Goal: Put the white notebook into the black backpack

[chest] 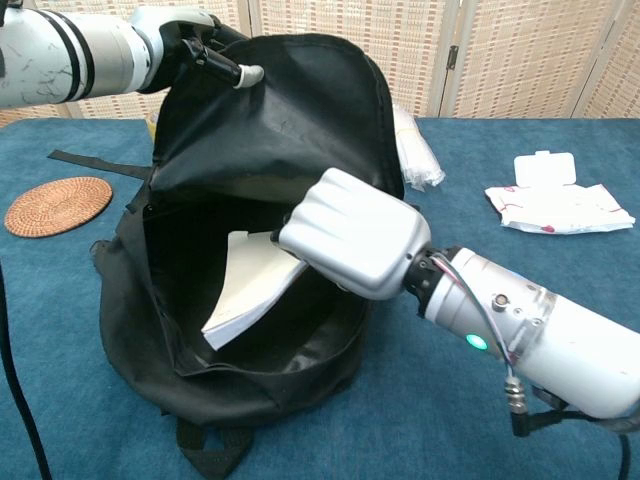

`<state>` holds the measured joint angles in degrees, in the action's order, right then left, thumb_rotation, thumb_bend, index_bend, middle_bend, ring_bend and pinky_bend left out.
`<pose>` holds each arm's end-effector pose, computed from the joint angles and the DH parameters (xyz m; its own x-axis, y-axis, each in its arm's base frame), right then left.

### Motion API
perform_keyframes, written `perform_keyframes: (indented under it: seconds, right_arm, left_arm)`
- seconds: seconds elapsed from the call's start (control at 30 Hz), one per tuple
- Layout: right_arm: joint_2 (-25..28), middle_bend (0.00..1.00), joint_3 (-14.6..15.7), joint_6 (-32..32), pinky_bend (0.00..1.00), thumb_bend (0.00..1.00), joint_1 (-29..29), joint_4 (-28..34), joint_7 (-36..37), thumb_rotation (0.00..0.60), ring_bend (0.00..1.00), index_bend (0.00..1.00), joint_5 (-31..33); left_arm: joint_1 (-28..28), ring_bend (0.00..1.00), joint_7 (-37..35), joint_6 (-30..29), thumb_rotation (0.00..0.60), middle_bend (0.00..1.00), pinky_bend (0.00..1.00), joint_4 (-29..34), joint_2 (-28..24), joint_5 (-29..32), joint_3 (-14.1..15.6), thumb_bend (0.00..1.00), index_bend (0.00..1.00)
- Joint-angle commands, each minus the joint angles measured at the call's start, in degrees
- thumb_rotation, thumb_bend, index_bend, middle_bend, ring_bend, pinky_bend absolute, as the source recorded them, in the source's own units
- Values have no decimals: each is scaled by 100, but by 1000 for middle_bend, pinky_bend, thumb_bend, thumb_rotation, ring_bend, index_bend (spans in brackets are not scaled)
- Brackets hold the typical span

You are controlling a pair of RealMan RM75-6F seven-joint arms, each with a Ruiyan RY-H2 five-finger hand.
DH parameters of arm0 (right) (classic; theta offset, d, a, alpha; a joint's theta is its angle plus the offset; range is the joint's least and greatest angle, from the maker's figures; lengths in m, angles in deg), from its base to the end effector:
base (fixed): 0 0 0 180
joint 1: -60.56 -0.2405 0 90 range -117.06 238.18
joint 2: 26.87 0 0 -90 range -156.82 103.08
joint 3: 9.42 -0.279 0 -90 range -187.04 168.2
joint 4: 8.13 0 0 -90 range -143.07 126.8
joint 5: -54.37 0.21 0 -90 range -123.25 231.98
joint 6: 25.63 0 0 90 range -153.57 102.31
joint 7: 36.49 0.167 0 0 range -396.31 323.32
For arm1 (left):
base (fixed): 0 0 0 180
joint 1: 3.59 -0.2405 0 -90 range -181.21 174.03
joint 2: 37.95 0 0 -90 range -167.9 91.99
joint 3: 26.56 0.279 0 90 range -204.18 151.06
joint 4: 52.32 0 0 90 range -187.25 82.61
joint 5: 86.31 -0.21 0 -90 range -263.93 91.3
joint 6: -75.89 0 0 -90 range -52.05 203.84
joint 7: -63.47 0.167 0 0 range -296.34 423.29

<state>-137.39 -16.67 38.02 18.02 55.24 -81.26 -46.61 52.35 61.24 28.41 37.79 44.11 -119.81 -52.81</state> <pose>-0.0780 -0.3150 -0.1235 0.6929 0.4396 0.5716 -0.2061 -0.6388 0.7412 -0.0626 0.4565 0.0359 -0.2790 0.3769 0.8832 0.9438 -0.0620 0.3246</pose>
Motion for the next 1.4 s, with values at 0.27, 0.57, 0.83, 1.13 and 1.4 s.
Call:
perform_keyframes:
  seconds: [0.27,0.57,0.83,1.13,1.4]
  right_arm:
    - [-327,577,-230,-321,614,519,-311,-519,-402,600,690,890,331]
    - [-499,535,-228,-266,603,519,-432,-921,-355,600,654,769,468]
    - [-344,290,-103,-41,482,269,-327,-552,-246,600,444,253,504]
    - [-73,131,43,50,340,103,-230,38,-216,600,309,4,518]
    - [601,116,247,269,297,86,25,1127,-237,600,293,0,449]
  left_arm:
    - [5,254,-11,-33,600,347,119,79,-38,-25,27,625,584]
    - [-8,251,-40,-46,600,344,119,97,-76,-15,46,625,583]
    - [7,243,-74,10,600,336,114,64,-87,27,59,624,575]
    - [35,233,-36,13,600,323,106,84,-102,73,94,624,557]
    - [44,227,3,-23,600,318,106,112,-113,78,131,624,538]
